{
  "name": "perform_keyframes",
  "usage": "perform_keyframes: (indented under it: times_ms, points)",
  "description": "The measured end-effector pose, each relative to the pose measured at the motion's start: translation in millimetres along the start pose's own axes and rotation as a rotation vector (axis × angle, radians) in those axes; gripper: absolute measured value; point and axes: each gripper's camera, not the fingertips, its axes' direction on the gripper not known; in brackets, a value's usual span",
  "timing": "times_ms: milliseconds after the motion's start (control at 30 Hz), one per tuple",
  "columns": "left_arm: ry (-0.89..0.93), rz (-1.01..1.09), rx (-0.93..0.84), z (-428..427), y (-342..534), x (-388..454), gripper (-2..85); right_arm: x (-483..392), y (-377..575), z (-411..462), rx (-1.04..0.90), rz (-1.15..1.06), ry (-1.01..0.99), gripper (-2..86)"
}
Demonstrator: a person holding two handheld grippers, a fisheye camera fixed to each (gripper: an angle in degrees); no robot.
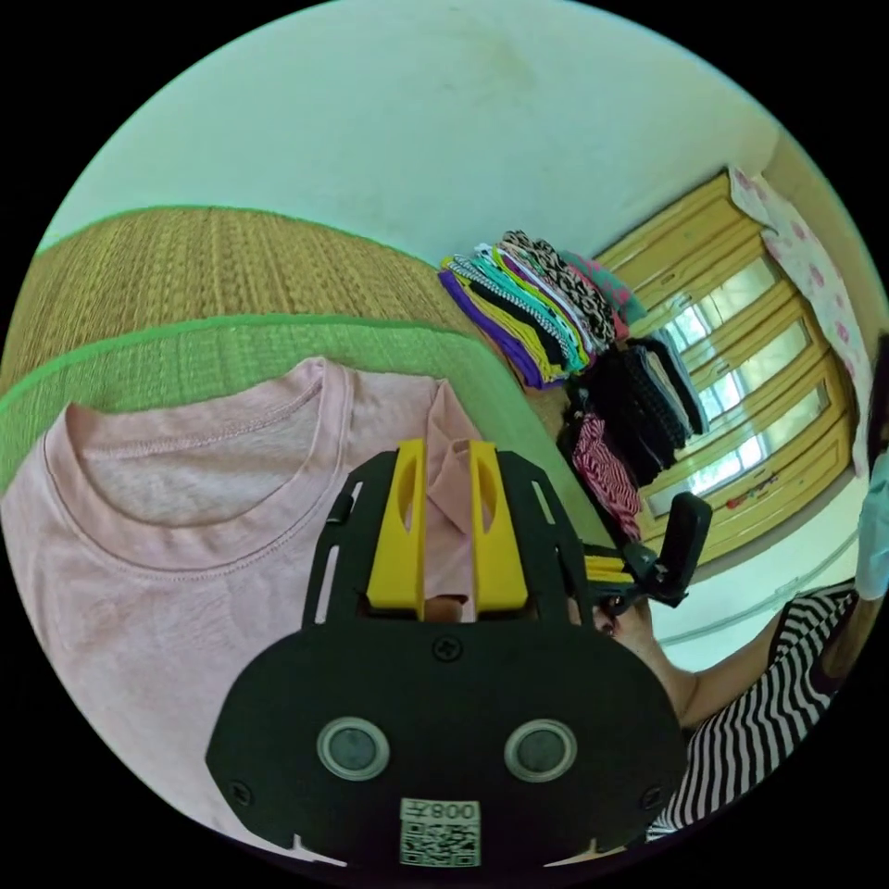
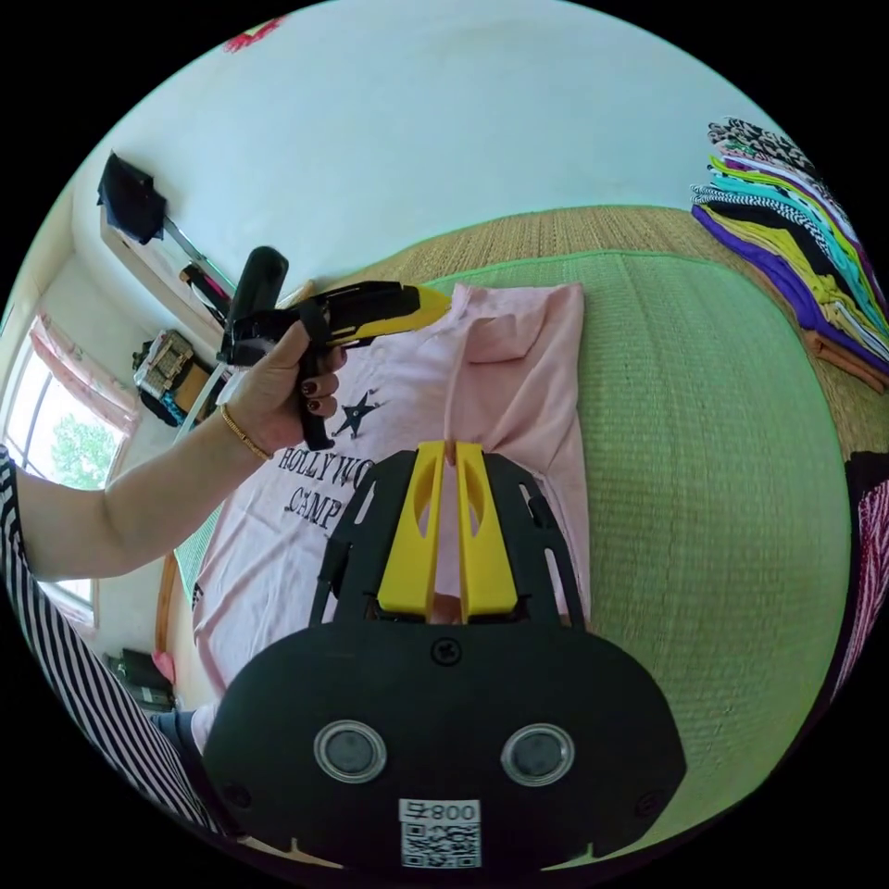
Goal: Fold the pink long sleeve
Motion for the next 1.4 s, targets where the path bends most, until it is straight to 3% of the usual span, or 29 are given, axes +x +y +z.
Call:
perform_keyframes:
  times_ms: [167, 267, 567, 667, 867, 1200, 1400]
  points:
    - [-0.123, 0.164, -0.129, 24.3, -17.7, 21.2, 8.3, -7.7, -12.4, 8.3, -0.03, -0.017, -0.003, 2.0]
    - [-0.185, 0.22, -0.204, 34.9, -20.8, 24.5, 3.6, -9.9, -17.9, 10.1, -0.033, -0.016, -0.004, 1.8]
    - [-0.119, 0.053, 0.023, -13.4, -1.0, -3.6, 4.0, -17.7, -31.4, 11.8, -0.048, -0.028, -0.018, 1.7]
    - [-0.052, 0.129, -0.056, -3.9, -4.1, 4.1, 7.8, -18.0, -36.3, 12.0, -0.055, -0.024, -0.026, 1.7]
    - [-0.181, 0.261, -0.24, 24.2, -6.8, 23.2, 4.6, -20.5, -44.5, 10.5, -0.063, -0.019, -0.027, 1.4]
    - [-0.142, -0.105, -0.015, -30.2, 28.0, -33.9, 4.6, -29.2, -53.9, 2.8, -0.071, -0.032, -0.04, 0.9]
    - [-0.128, 0.009, 0.008, -33.7, 31.1, -11.3, 4.6, -35.5, -55.8, -12.5, -0.066, -0.046, -0.024, 0.4]
